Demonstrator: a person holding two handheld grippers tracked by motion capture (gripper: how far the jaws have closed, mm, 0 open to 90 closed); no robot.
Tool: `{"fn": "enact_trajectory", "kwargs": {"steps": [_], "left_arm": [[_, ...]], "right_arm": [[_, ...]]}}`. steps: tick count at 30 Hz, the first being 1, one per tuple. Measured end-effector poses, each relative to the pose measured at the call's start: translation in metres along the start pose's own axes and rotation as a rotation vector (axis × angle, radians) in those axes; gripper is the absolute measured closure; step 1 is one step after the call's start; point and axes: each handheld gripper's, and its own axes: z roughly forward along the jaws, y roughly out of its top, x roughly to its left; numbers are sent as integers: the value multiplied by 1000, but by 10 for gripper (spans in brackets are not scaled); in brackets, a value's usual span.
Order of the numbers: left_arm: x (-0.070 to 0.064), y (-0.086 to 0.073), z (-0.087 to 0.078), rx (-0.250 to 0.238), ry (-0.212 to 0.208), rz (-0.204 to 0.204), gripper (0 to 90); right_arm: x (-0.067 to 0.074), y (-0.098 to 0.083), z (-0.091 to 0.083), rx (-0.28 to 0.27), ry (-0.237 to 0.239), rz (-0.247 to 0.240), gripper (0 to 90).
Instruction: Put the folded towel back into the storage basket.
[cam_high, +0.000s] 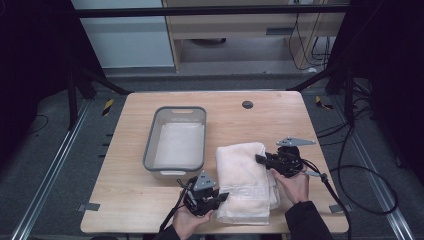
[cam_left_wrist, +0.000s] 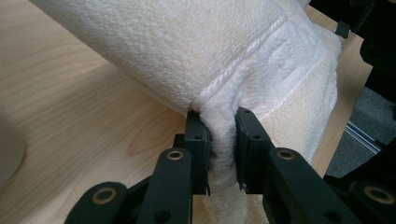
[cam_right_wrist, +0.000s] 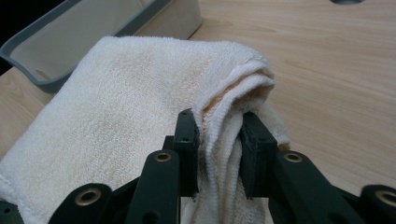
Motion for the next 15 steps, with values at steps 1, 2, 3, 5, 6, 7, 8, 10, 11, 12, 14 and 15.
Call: {"fn": "enact_trajectory", "kwargs": {"steps": [1, 2, 3, 5, 6, 7, 8, 10, 11, 12, 14, 15], "left_arm": [[0, 1, -1, -5, 0, -1, 766], [0, 2, -3, -11, -1, -2, 766], [0, 3, -5, -16, -1, -3, 766], [0, 4, -7, -24, -1, -3, 766], [1, 5, -8, -30, -2, 0, 767], [0, 6, -9, -34, -2, -2, 767], [0, 7, -11, -37, -2, 1, 768], [0, 8, -12, -43, -3, 0, 768], [0, 8, -12, -45, -3, 0, 768], [0, 9, -14, -51, -2, 2, 769], [0, 10, -15, -55, -1, 4, 769], [0, 11, -16, -61, 0, 0, 769]], "right_arm": [[1, 1, -1, -4, -2, -5, 714], [2, 2, -2, -9, -3, -11, 714], [3, 3, -3, -15, -4, -12, 714], [4, 5, -6, -28, -1, -7, 714], [4, 5, -6, -31, 0, -7, 714], [3, 5, -7, -35, 0, -1, 714], [3, 6, -8, -38, 3, 3, 714], [4, 6, -9, -43, 2, 6, 715], [4, 7, -9, -45, 0, -1, 715], [5, 7, -9, -48, -2, -4, 715], [7, 9, -10, -57, -7, -11, 716], [8, 10, -11, -63, -7, -13, 716]]}}
